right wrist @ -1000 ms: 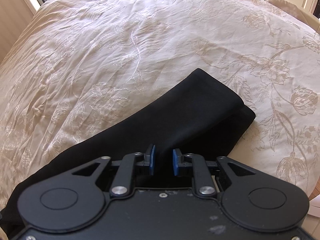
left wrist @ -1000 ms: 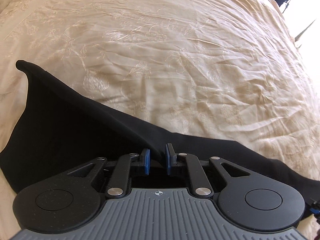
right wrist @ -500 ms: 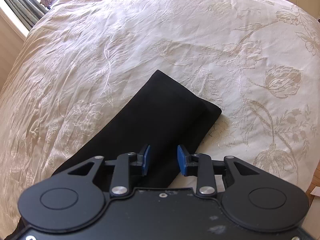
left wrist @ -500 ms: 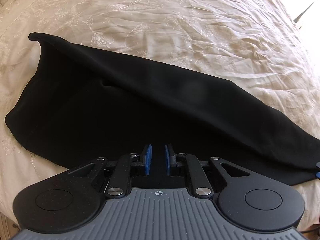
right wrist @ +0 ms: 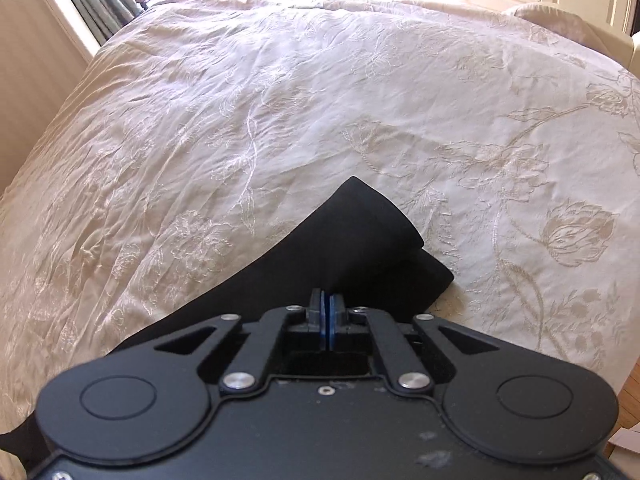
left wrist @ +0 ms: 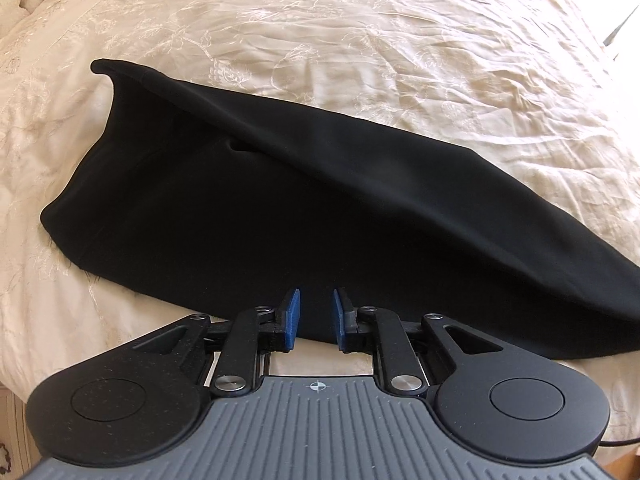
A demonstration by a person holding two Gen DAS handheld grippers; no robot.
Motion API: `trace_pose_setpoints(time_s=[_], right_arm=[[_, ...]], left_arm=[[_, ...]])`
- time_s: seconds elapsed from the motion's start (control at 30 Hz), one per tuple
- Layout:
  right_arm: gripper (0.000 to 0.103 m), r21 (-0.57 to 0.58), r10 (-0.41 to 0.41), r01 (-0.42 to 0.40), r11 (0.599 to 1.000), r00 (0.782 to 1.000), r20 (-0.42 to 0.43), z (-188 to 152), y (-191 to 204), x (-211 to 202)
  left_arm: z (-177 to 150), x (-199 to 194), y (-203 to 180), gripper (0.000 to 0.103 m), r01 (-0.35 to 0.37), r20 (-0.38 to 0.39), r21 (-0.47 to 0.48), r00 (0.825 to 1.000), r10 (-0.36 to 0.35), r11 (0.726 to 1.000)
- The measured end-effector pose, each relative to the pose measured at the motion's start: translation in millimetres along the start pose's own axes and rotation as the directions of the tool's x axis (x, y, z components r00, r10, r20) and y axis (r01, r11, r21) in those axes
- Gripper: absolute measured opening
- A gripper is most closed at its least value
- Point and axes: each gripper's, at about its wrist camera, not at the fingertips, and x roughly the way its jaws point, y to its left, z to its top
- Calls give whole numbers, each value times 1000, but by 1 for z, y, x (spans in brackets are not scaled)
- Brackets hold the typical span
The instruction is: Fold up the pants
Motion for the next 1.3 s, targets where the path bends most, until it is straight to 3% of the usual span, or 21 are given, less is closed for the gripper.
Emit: trace_pose_setpoints(time_s=[0.07, 0.23, 0.37, 0.47, 0.57, 0.63, 0.8, 0.97, 1.13, 1.3], right_arm=[[3, -1, -11, 10, 1000, 999, -33, -2, -8, 7], [8, -5, -44, 44, 999, 992, -122, -11, -14, 25], [23, -77, -71, 65, 995, 995, -73, -13, -3, 6], [24, -149, -66, 65, 987, 998, -1, -15, 9, -16], [27, -236, -2, 11, 972, 999, 40, -18, 31, -35], [28, -310, 55, -39, 950, 998, 43, -23, 53, -45], [31, -475, 243, -237, 847, 969, -50, -53, 136, -58], [31, -593, 350, -386, 706, 919, -182, -109, 239, -66], [33, -676, 401, -488, 553, 866, -297, -165, 335, -67], [34, -754, 395, -514, 409, 845, -361, -217, 415, -57]], left_arm=[[-4, -3, 0, 26, -13, 3, -11, 1000, 13, 1000], [-11, -15, 3, 30, -64, 7, -12, 998, 64, 998], [-14, -29, 12, 43, -139, 47, -27, 989, 140, 990], [-11, -34, 21, 48, -231, 70, -32, 970, 233, 972], [-6, -33, 33, 53, -278, 77, -28, 957, 279, 960], [-2, -31, 46, 53, -268, 74, -37, 960, 270, 963], [11, -22, 94, 53, -161, 38, -106, 985, 166, 981], [27, -12, 149, 53, -164, 3, -111, 986, 166, 980], [44, -1, 194, 53, -188, -13, -77, 982, 187, 979], [57, 10, 224, 53, -196, -29, -37, 980, 195, 980]])
